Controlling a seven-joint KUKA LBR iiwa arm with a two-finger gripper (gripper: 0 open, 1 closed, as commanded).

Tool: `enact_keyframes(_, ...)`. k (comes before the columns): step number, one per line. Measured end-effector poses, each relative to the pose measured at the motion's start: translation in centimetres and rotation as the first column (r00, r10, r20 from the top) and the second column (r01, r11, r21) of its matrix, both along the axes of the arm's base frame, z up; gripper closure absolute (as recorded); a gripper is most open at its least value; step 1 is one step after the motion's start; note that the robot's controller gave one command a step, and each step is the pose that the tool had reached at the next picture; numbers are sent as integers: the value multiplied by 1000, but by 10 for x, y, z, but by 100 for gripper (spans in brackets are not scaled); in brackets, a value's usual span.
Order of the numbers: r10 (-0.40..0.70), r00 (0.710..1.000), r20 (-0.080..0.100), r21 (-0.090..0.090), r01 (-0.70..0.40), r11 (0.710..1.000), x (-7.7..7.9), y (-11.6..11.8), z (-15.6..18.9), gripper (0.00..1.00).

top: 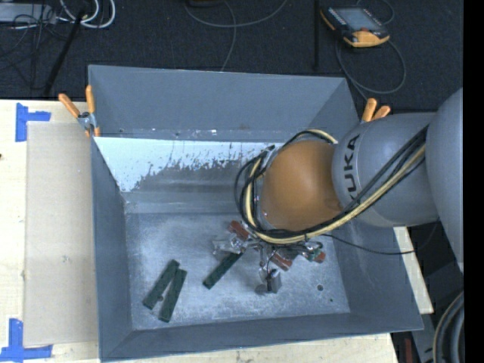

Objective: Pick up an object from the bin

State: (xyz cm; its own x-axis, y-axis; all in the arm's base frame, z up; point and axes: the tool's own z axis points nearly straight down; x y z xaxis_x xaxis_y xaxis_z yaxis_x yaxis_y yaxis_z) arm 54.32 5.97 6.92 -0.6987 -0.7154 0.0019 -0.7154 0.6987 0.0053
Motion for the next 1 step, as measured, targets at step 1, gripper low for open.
enact_keyframes(1, -5, 1000, 3, -1, 5, 1000, 2, -2, 1, 100)
